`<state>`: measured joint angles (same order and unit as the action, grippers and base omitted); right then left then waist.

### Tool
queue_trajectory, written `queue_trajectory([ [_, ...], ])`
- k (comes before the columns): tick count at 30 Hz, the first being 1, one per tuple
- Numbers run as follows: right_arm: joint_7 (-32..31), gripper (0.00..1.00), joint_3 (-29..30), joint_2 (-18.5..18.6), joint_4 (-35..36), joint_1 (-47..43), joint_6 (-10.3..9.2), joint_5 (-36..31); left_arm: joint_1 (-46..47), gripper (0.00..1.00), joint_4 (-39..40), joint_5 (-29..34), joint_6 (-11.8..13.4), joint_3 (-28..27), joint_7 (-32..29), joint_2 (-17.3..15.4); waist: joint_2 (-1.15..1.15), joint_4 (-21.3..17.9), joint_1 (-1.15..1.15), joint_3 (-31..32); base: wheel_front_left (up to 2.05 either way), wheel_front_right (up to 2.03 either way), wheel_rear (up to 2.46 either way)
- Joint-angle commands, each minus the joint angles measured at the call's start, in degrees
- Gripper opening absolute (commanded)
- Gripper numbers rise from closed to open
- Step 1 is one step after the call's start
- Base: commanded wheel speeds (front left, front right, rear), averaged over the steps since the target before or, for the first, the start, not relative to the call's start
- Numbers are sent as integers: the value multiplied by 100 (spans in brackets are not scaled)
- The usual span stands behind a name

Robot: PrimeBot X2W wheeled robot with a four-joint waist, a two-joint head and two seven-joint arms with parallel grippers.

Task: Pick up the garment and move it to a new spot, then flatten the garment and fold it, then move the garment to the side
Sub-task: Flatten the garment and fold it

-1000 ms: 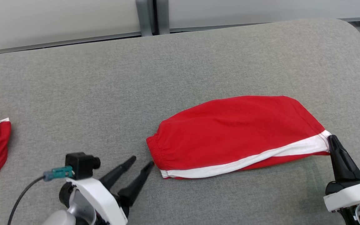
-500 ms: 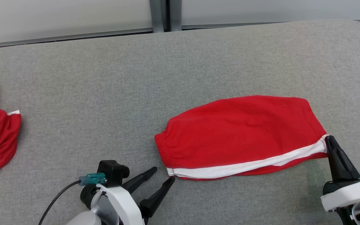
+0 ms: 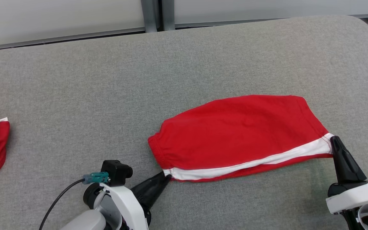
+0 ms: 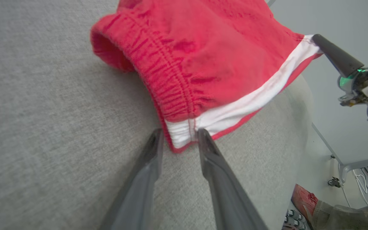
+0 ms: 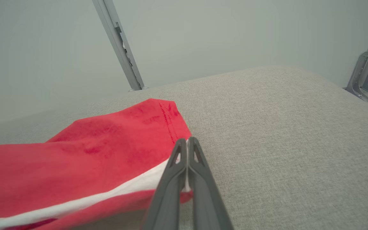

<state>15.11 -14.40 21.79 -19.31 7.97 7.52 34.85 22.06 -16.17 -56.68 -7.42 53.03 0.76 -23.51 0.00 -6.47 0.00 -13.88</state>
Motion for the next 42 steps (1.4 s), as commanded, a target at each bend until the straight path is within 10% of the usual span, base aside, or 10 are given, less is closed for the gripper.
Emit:
queue_trajectory([
  [1,6,0,-3,-7,28,55,-6,45,138,0,-56,-60,-1,78,100,-51,0,-19,0,6,0,0,0],
  [14,6,0,287,232,676,332,-6,5,698,0,1044,-878,-1,570,543,-544,0,-89,0,32,0,0,0],
  [23,6,0,190,747,1041,2072,-6,262,2883,0,1851,-1321,-1,39,-71,-1366,0,-209,0,-408,0,0,0],
  [33,6,0,72,917,545,5105,-6,170,6178,0,767,-410,-1,-76,209,-804,0,-396,0,-1198,0,0,0],
  [42,5,0,779,885,1223,3982,-6,-19,5854,0,1218,-519,-1,989,1078,-1151,0,-172,0,-1252,0,0,0],
])
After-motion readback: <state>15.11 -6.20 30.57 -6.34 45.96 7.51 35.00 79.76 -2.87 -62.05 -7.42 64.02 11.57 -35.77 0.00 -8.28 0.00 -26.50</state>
